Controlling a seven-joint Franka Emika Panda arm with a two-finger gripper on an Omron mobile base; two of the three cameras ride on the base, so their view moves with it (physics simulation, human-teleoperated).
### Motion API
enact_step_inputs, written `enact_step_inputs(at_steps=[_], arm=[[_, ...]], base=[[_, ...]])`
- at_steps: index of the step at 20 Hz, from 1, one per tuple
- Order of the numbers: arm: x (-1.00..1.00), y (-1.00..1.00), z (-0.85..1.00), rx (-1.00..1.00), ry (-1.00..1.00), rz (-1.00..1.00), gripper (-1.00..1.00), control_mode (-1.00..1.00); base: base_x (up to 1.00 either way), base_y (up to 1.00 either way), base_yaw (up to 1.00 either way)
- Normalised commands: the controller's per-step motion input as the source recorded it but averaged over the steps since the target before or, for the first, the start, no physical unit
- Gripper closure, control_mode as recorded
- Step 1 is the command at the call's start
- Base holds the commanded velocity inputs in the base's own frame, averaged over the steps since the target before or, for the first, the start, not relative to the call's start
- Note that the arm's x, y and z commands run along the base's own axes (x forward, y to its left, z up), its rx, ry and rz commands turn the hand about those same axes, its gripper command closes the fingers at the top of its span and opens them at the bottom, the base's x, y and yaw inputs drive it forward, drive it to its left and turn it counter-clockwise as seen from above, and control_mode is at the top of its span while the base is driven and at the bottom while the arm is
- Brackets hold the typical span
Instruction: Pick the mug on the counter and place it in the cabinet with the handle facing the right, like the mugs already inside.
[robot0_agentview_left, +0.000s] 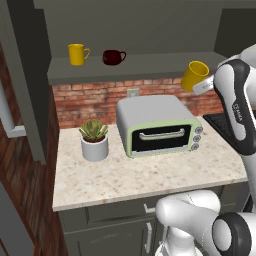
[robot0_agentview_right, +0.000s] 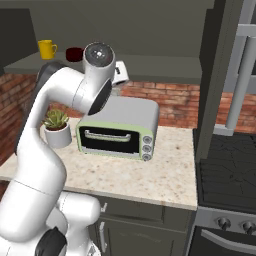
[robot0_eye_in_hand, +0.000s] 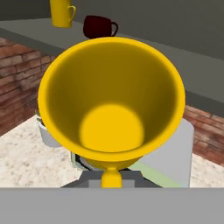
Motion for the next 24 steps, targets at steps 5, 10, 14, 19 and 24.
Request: enact_step_inputs(at_steps=[5, 10, 14, 19, 24], arm=[[0.38, 0.0, 0.01, 0.06, 0.0, 0.0, 1.0, -1.0], [0.36, 0.0, 0.09, 0.03, 0.0, 0.0, 1.0, -1.0], [0.45, 0.0, 0.04, 0.03, 0.0, 0.0, 1.0, -1.0], [0.53, 0.0, 0.0, 0.04, 0.0, 0.01, 1.0, -1.0], [0.51, 0.0, 0.0, 0.06, 0.0, 0.05, 1.0, -1.0]], base=[[0.0, 0.0, 0.0], [0.0, 0.0, 0.0], [0.0, 0.0, 0.0], [0.0, 0.0, 0.0], [0.0, 0.0, 0.0]])
